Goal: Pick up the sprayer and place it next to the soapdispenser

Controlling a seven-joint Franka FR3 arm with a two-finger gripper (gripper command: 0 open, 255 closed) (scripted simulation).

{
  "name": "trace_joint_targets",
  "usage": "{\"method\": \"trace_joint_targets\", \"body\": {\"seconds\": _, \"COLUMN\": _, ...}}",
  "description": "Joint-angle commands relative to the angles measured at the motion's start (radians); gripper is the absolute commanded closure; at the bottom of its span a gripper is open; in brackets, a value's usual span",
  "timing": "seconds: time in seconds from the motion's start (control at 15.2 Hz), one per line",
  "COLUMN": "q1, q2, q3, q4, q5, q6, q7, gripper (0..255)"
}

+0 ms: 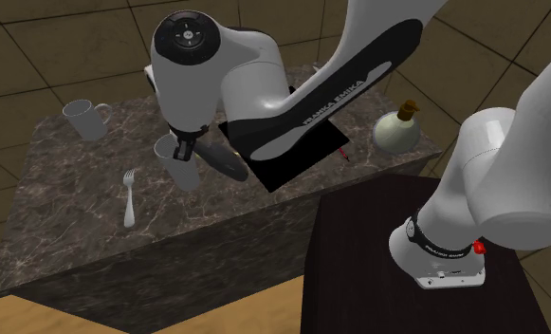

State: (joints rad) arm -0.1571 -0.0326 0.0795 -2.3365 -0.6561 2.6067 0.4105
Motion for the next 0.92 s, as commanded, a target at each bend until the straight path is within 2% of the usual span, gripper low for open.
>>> {"method": "trace_joint_targets", "body": {"seconds": 0.0, "q1": 0.002, "q2": -0.013, "q3": 0.001, "q4": 0.005, "q5": 0.019, "q6": -0.016, "q7": -0.019, "gripper": 255}}
{"method": "trace_joint_targets", "body": {"seconds": 0.86, "q1": 0.024, "q2": -0.106, "q3": 0.0, "q4": 0.075, "q5": 0.147, "q6": -0.16, "q7": -0.154, "gripper": 255}}
